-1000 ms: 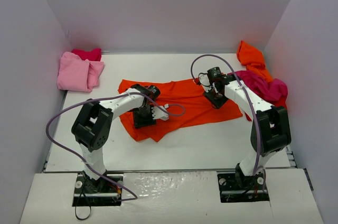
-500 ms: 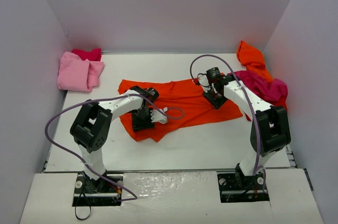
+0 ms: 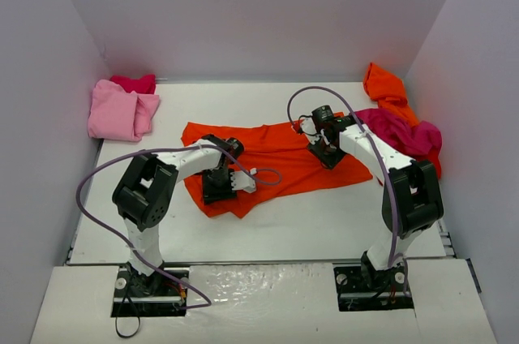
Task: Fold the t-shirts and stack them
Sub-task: Grap the side of the flattened tshirt closest away from the robot with both arms
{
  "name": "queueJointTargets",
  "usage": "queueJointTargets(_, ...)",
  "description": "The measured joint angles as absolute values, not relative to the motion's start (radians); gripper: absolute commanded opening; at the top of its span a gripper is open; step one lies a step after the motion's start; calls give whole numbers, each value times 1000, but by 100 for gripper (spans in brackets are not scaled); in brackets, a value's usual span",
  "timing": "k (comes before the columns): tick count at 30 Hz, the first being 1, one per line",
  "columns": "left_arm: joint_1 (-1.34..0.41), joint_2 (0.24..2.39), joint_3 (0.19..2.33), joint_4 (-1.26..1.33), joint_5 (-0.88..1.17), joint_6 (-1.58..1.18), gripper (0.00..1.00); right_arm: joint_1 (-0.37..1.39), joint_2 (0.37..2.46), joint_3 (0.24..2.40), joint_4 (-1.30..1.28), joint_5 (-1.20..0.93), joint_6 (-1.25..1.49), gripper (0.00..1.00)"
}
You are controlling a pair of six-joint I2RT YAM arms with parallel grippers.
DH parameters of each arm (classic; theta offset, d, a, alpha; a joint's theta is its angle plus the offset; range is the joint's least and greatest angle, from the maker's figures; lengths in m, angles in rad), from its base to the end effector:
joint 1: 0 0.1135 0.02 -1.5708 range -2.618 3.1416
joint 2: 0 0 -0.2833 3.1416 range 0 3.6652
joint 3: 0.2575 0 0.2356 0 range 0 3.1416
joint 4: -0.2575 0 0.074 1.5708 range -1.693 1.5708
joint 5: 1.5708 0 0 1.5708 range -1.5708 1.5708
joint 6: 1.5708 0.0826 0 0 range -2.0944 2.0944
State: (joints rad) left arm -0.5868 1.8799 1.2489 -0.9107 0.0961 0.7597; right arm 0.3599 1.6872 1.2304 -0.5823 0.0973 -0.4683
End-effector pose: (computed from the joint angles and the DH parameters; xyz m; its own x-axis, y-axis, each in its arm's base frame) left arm 0.2705 -0.1894 0.1413 -0.2223 0.9711 -0.0872 0.9745 0.2187 -0.0495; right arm 0.3426 0.1203 0.2136 -0.5825 -0.6992 -0.4146 -0.6358 0.7097 -0.3036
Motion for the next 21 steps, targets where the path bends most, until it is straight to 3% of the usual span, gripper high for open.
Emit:
queueJointTargets(7, -587, 1888, 1265, -911, 89, 765, 36, 361, 1698, 1230, -582, 101, -468, 31)
queueJointTargets(21, -587, 1890, 1332, -925, 85, 772, 36, 362, 1703, 1232, -581, 105, -469, 31)
